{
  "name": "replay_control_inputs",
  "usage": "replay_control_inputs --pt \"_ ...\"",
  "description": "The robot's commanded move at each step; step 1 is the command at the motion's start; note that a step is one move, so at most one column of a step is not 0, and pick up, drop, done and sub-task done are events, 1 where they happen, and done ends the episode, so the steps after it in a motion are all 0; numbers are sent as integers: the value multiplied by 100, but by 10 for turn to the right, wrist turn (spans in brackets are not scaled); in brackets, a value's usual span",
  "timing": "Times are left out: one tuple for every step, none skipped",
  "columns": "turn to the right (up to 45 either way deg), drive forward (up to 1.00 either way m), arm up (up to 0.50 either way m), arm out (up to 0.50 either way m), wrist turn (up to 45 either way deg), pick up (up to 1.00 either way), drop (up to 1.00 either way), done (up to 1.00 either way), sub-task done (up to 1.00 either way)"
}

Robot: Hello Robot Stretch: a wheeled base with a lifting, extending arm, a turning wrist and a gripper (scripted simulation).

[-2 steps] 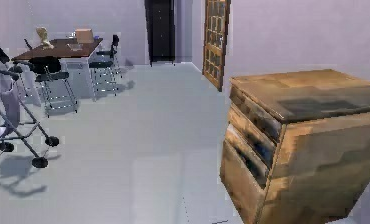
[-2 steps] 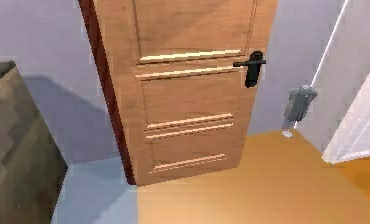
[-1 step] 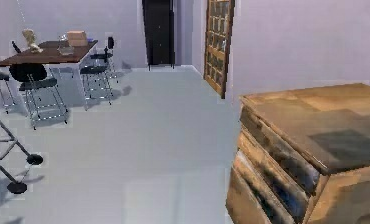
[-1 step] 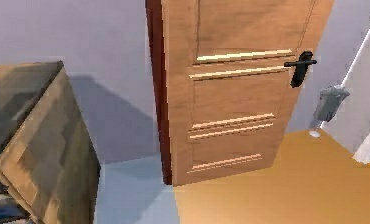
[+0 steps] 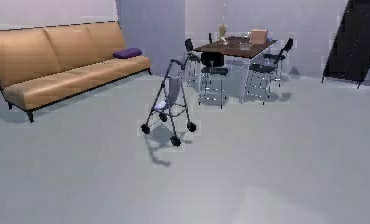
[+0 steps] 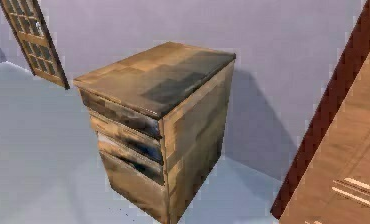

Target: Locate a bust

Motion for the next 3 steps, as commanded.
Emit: replay_control_inputs --pt "-150 0 0 0 0 0 0 0 0" --pt "0 60 0 0 0 0 0 0 0" --pt "-270 0 0 0 0 0 0 0 0"
